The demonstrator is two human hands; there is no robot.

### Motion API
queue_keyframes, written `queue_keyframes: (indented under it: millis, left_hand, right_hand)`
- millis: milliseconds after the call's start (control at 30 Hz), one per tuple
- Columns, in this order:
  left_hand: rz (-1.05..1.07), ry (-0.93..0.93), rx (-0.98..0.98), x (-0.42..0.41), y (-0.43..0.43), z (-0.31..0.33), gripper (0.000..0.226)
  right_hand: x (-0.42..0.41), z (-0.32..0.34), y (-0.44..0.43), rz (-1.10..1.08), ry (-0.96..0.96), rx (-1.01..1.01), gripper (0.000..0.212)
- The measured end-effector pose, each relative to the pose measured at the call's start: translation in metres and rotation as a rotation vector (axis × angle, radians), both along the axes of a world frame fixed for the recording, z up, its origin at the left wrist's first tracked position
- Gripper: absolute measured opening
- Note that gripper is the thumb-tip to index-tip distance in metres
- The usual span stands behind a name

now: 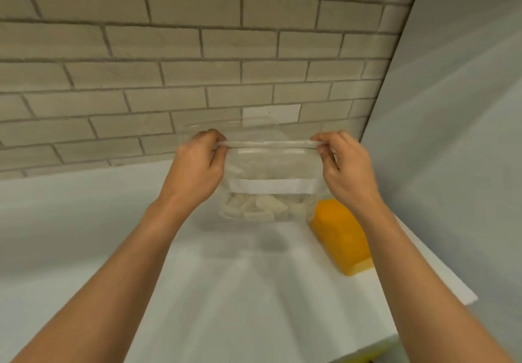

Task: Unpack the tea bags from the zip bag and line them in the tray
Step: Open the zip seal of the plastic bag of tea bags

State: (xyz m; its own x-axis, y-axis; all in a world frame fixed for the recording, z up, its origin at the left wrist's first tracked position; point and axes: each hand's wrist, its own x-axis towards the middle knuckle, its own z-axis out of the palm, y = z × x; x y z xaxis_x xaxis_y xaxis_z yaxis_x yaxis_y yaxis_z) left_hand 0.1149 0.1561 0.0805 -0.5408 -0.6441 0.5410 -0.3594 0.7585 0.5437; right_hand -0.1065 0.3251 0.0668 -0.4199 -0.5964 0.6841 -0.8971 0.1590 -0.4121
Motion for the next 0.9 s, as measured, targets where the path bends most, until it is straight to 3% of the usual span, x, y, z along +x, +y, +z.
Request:
queue_keyframes:
  millis: [167,300,400,533,700,833,900]
  left_hand:
    - [-0.084,-0.073,0.214,0.014,0.027,-0.057,0.015]
    - [-0.099,-0.007,0.413,0.019,0.032,-0.088,0.013]
    - [-0.099,0.041,0.545,0.02,0.031,-0.105,0.008]
    - [-0.101,-0.012,0.544,0.017,0.036,-0.111,0.009]
    - [-0.151,-0.048,0.518,0.004,0.038,-0.095,0.01]
    - [-0.182,0.051,0.626,-0.013,0.041,-0.084,0.028]
    - [-0.061,0.175,0.632,-0.022,0.048,-0.085,0.034]
  right_hand:
    - [0.023,-0.059,0.044,-0.05,-0.104,0.159,0.025]
    - [0.036,-0.086,0.068,-0.073,-0.188,0.268,0.027]
    - [0.037,-0.095,0.082,-0.052,-0.228,0.476,0.029]
    - [0.031,-0.089,0.088,0.026,-0.231,0.794,0.035]
    - [0.042,-0.065,0.051,0.176,-0.112,0.562,0.047]
    - [0.042,-0.07,0.012,0.311,-0.277,0.544,0.031]
    - [0.037,-0.078,0.005,0.286,-0.363,0.485,0.022]
